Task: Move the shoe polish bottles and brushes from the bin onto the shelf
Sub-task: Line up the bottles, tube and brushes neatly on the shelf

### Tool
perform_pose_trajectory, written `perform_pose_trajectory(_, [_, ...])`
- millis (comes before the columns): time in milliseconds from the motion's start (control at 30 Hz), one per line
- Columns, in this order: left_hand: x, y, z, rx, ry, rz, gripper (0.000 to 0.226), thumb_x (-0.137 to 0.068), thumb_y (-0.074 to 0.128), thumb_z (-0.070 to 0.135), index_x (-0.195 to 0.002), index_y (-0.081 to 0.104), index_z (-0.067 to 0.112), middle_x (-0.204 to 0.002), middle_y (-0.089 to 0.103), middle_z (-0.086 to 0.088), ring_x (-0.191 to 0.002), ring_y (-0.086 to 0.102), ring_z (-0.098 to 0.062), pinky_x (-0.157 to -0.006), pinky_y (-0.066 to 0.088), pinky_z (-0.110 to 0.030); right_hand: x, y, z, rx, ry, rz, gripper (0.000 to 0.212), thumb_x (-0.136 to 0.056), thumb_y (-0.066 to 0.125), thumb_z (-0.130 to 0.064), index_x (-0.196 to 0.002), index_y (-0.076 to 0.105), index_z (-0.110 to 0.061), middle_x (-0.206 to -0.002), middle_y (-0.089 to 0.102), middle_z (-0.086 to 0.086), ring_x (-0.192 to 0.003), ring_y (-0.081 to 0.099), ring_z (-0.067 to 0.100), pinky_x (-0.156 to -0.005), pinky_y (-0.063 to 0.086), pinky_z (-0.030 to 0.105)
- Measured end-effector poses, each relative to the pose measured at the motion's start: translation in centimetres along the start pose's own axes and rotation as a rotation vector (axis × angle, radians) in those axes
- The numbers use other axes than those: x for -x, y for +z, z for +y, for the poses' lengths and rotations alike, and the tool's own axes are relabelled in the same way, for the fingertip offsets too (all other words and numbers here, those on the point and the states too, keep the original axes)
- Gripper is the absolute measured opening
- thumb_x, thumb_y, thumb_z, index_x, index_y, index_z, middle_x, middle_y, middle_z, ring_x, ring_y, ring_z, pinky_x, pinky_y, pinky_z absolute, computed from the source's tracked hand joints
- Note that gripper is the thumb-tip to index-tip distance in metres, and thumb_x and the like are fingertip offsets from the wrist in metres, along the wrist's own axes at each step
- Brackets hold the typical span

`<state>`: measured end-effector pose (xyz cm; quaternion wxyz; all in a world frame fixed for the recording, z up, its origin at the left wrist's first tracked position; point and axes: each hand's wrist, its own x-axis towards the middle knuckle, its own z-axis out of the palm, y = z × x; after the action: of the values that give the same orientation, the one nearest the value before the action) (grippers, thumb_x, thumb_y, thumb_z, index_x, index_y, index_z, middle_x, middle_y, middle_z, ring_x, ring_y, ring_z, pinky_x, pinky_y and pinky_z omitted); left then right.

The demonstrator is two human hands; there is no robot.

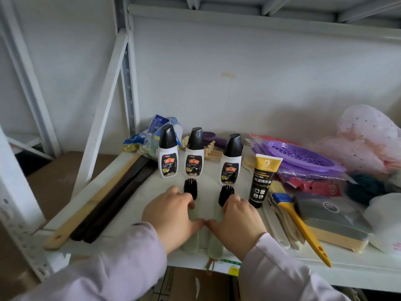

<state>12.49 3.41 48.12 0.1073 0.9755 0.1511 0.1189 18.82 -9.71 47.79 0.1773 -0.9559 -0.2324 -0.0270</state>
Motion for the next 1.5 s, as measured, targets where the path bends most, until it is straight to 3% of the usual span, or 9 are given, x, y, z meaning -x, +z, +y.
perform_pose_trajectory(167, [0.5, 1.3, 0.0, 0.114, -0.071, 0.007, 0.044, -0.074, 0.062, 0.053, -0.114, 0.055, 0.033, -0.116, 0.053, 0.002, -0.102, 0.060, -0.020, -0.082, 0.050, -0.029, 0.3, 0.4, -0.1, -0.021, 0.035, 0.040, 0.039, -0.080, 0.060, -0.036, -0.109, 0.052, -0.011, -0.114, 0.058, 0.009, -0.106, 0.055, 0.024, -0.088, 0.043, 0.026])
perform_pose_trajectory(400, [0.8, 1.7, -0.7, 0.146, -0.115, 0.058, 0.046, -0.077, 0.060, 0.043, -0.122, 0.054, 0.034, -0.111, 0.054, -0.001, -0.101, 0.059, -0.021, -0.080, 0.047, -0.026, 0.0, 1.0, -0.4, -0.061, 0.064, 0.123, 0.036, -0.082, 0.056, -0.032, -0.115, 0.057, -0.017, -0.115, 0.057, 0.007, -0.100, 0.060, 0.026, -0.084, 0.046, 0.027])
perform_pose_trajectory(900, [0.5, 1.6, -2.0, 0.164, -0.153, 0.106, 0.047, -0.077, 0.061, 0.044, -0.123, 0.054, 0.034, -0.111, 0.056, 0.001, -0.102, 0.058, -0.020, -0.080, 0.046, -0.027, 0.8, 1.8, -0.7, -0.014, 0.047, 0.133, 0.038, -0.083, 0.054, -0.038, -0.114, 0.062, -0.016, -0.114, 0.057, 0.007, -0.102, 0.058, 0.026, -0.090, 0.046, 0.028])
perform_pose_trajectory(1100, [0.8, 1.5, -2.3, 0.200, -0.135, 0.095, 0.049, -0.076, 0.061, 0.052, -0.120, 0.054, 0.033, -0.111, 0.057, 0.003, -0.101, 0.060, -0.017, -0.082, 0.048, -0.027, 1.1, 1.7, -0.5, -0.036, 0.041, 0.154, 0.047, -0.083, 0.054, -0.048, -0.121, 0.055, -0.020, -0.116, 0.055, 0.006, -0.108, 0.054, 0.025, -0.093, 0.043, 0.028])
perform_pose_trajectory(1200, [0.9, 0.9, -2.6, 0.242, -0.140, 0.096, 0.048, -0.074, 0.062, 0.059, -0.112, 0.057, 0.030, -0.108, 0.059, 0.005, -0.098, 0.060, -0.015, -0.079, 0.048, -0.027, 0.7, 0.0, -0.3, -0.037, -0.032, 0.275, 0.045, -0.081, 0.061, -0.045, -0.118, 0.057, -0.020, -0.115, 0.057, 0.008, -0.107, 0.056, 0.028, -0.092, 0.044, 0.030])
perform_pose_trajectory(1300, [0.6, 0.1, -3.2, 0.282, -0.140, 0.114, 0.046, -0.073, 0.061, 0.060, -0.107, 0.058, 0.029, -0.105, 0.059, 0.007, -0.093, 0.060, -0.014, -0.081, 0.050, -0.029, -2.6, -4.6, -0.5, -0.029, -0.168, 0.536, 0.034, -0.078, 0.067, -0.023, -0.111, 0.062, -0.014, -0.109, 0.061, 0.017, -0.101, 0.058, 0.036, -0.086, 0.047, 0.035])
perform_pose_trajectory(1367, [0.5, -0.5, -3.5, 0.296, -0.139, 0.132, 0.042, -0.075, 0.061, 0.058, -0.107, 0.057, 0.030, -0.106, 0.059, 0.009, -0.093, 0.060, -0.012, -0.082, 0.050, -0.029, -5.9, -8.3, -0.7, 0.001, -0.213, 0.610, 0.037, -0.081, 0.063, -0.014, -0.117, 0.059, -0.017, -0.118, 0.057, 0.017, -0.108, 0.053, 0.037, -0.091, 0.044, 0.036])
perform_pose_trajectory(1433, [0.7, -0.7, -3.5, 0.309, -0.116, 0.143, 0.038, -0.078, 0.058, 0.055, -0.108, 0.056, 0.032, -0.106, 0.059, 0.010, -0.092, 0.059, -0.009, -0.082, 0.050, -0.029, -9.2, -11.2, -1.0, 0.090, -0.217, 0.440, 0.049, -0.083, 0.062, -0.017, -0.129, 0.049, -0.025, -0.131, 0.050, 0.014, -0.118, 0.048, 0.034, -0.096, 0.042, 0.038])
perform_pose_trajectory(1500, [1.0, -0.9, -3.4, 0.315, -0.076, 0.139, 0.035, -0.080, 0.055, 0.055, -0.108, 0.054, 0.035, -0.105, 0.057, 0.014, -0.088, 0.059, -0.004, -0.079, 0.050, -0.026, -11.4, -12.4, -1.3, 0.156, -0.186, 0.142, 0.057, -0.083, 0.064, -0.025, -0.135, 0.041, -0.030, -0.138, 0.048, 0.009, -0.119, 0.051, 0.029, -0.096, 0.045, 0.037])
